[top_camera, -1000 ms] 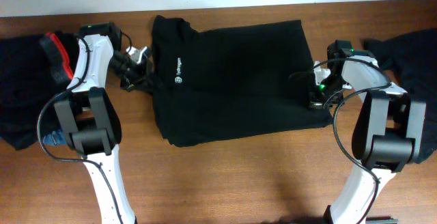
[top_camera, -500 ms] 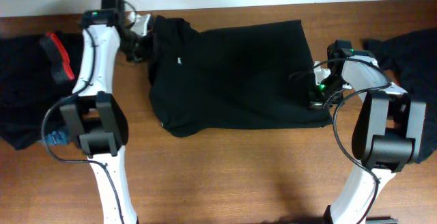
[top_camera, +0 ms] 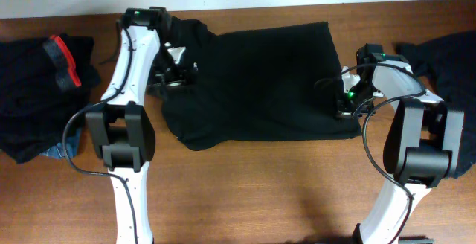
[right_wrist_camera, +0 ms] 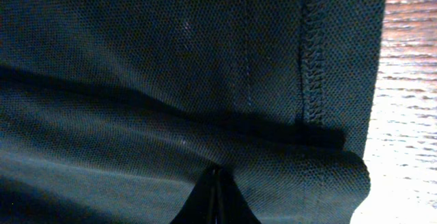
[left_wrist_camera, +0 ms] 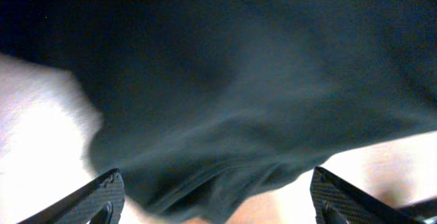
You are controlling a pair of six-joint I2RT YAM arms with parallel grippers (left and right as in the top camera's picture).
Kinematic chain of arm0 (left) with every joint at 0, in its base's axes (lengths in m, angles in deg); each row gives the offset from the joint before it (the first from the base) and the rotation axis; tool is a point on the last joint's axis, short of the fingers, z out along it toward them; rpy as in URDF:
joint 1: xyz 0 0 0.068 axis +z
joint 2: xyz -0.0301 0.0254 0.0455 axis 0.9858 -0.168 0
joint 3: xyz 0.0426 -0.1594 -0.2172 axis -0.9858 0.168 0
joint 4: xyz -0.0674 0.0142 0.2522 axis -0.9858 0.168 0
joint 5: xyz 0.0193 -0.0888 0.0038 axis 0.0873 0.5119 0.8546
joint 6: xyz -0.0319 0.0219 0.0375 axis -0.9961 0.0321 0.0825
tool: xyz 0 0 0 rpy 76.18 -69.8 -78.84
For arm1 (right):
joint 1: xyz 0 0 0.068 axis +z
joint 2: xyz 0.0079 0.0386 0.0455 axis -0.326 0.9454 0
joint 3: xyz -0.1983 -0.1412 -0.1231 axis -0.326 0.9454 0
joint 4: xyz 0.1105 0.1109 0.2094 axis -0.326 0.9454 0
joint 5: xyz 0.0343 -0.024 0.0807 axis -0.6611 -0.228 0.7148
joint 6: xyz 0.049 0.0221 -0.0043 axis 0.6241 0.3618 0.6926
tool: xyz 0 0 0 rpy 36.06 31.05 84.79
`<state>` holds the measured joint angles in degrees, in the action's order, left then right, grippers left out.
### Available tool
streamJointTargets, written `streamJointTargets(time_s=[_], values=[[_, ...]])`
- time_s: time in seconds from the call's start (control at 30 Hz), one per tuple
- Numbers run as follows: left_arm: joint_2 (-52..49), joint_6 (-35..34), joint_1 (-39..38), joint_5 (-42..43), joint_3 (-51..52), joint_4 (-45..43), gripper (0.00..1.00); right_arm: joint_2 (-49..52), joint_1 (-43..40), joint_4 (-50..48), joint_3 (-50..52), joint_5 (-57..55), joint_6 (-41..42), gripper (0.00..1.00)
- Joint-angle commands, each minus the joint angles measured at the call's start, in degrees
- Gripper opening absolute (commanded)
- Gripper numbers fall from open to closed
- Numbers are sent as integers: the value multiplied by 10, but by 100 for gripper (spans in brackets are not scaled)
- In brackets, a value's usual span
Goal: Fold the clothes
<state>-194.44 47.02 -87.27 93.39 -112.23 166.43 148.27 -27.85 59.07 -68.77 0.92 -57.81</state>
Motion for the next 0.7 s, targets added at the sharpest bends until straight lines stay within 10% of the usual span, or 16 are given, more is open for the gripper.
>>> streamJointTargets(time_s=[0.0, 0.67], values=[[46, -30, 6, -63, -7, 34, 87, 31, -9, -1, 28, -63, 7, 4], [69, -46, -3, 8, 192, -38, 87, 31, -10, 1, 28, -64, 6, 4]])
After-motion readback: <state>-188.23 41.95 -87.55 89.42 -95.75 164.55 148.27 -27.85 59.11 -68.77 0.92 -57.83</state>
